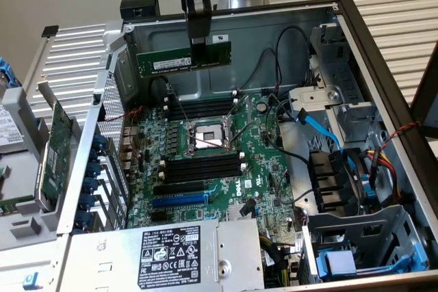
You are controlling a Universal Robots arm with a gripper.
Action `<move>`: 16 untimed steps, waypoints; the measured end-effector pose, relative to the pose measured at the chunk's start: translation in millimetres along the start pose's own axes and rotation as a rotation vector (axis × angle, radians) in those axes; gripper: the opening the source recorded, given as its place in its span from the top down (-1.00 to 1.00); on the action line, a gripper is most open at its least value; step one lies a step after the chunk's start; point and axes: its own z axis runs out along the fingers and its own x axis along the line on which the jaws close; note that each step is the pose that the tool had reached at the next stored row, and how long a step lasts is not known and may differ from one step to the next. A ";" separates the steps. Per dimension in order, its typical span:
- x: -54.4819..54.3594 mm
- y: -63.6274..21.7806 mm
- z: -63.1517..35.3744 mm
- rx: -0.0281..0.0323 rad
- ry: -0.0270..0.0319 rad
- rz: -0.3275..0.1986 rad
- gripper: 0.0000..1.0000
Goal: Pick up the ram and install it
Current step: 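Pick up the ram and move it above insertion slot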
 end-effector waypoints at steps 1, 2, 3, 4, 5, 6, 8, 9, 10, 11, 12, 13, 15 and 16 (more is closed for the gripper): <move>1.1 0.0 1.8 0.0001 -0.0016 0.000 0.73; 2.0 -0.1 3.6 0.0003 -0.0024 0.001 0.73; 2.8 -0.3 5.4 0.0004 -0.0030 0.004 0.73; 3.3 -0.6 7.2 0.0005 -0.0037 0.007 0.73; 3.7 -0.8 8.9 0.0007 -0.0040 0.011 0.73; 4.0 -0.9 10.8 0.0010 -0.0044 0.016 0.73; 4.2 -1.0 13.5 0.0016 -0.0048 0.029 0.73; 4.7 -1.0 13.8 0.0015 -0.0046 0.031 0.73; 5.0 -1.0 13.8 0.0014 -0.0046 0.031 0.73; 5.2 -1.3 14.0 0.0005 -0.0048 0.031 0.73; 5.2 -1.7 14.2 -0.0011 -0.0020 0.031 0.73; 4.8 -1.8 14.6 -0.0015 0.0078 0.031 0.73; 2.7 -2.0 15.2 -0.0025 0.0251 0.032 0.73; 2.4 -2.1 15.3 -0.0023 0.0256 0.032 0.73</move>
